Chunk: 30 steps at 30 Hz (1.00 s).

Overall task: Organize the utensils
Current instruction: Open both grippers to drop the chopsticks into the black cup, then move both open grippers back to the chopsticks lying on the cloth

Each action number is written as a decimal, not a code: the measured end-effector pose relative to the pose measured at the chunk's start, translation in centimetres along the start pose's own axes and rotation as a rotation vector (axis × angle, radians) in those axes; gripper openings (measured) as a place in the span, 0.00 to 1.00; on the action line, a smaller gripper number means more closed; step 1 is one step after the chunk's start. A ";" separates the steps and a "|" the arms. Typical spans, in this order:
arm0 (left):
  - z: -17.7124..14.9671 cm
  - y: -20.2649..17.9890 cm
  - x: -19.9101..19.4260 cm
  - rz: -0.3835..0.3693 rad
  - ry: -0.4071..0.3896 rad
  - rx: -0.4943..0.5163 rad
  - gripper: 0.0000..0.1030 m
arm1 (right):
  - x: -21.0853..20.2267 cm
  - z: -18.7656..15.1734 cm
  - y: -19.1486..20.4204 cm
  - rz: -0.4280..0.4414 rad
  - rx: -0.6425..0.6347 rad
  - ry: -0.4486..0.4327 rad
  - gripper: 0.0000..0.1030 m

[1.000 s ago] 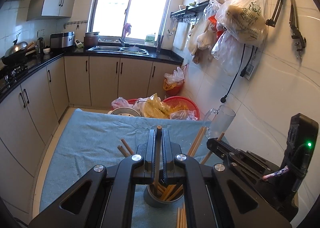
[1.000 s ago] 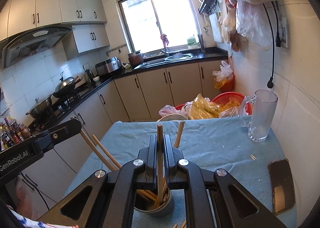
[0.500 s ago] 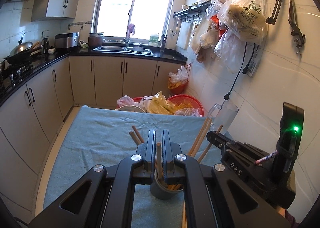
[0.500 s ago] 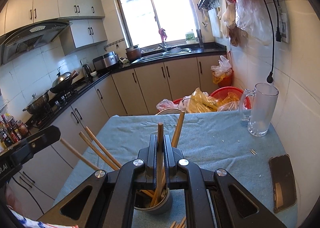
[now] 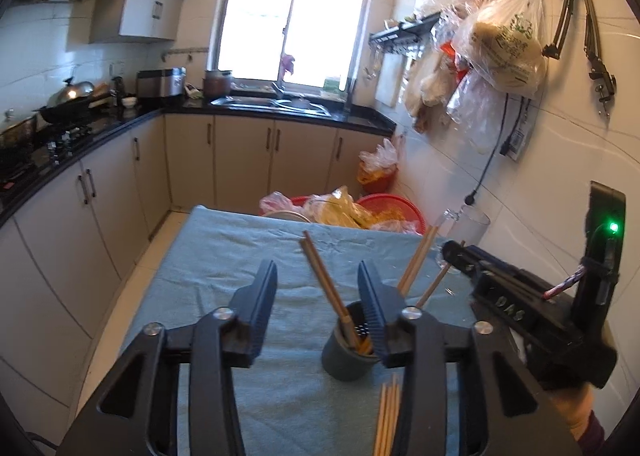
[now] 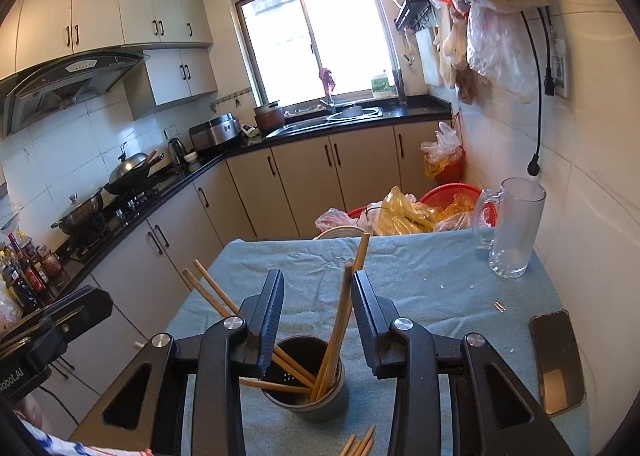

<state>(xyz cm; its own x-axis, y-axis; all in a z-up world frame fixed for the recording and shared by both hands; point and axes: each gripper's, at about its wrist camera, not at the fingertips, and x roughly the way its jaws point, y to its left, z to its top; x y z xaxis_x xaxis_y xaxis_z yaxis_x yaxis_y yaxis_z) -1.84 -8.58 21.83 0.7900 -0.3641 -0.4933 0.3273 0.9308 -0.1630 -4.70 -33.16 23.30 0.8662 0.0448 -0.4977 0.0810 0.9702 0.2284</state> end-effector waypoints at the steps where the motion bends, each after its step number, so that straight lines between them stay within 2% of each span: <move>1: -0.2 0.1 -0.5 0.009 -0.006 0.000 0.46 | -0.3 0.0 0.0 -0.001 -0.001 -0.003 0.38; 11: -2.2 0.9 -5.1 0.083 -0.072 0.016 0.68 | -4.8 -1.8 -0.3 -0.026 -0.001 -0.017 0.48; 17: -5.0 1.4 -6.2 0.110 -0.067 0.040 0.79 | -6.0 -5.5 -1.4 -0.040 0.020 0.040 0.54; 20: -7.4 2.2 -5.4 0.119 -0.011 0.034 0.79 | -5.3 -9.2 -1.9 -0.044 0.010 0.134 0.54; 25: -12.0 3.0 -2.2 0.082 0.155 0.047 0.79 | -3.1 -16.4 -2.3 -0.029 -0.007 0.326 0.53; 27: -13.6 3.0 -1.0 0.063 0.211 0.060 0.79 | -2.3 -18.4 -2.1 -0.028 -0.027 0.376 0.47; 30: -15.4 2.9 0.6 0.036 0.286 0.063 0.79 | -1.4 -20.3 -1.7 -0.034 -0.071 0.421 0.43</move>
<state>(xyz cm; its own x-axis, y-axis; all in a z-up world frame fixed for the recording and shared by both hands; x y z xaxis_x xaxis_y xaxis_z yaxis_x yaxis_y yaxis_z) -8.38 -5.55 7.92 0.6268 -0.2983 -0.7199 0.3397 0.9360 -0.0920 -16.09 -30.00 6.65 0.5859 0.0918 -0.8052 0.0588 0.9861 0.1552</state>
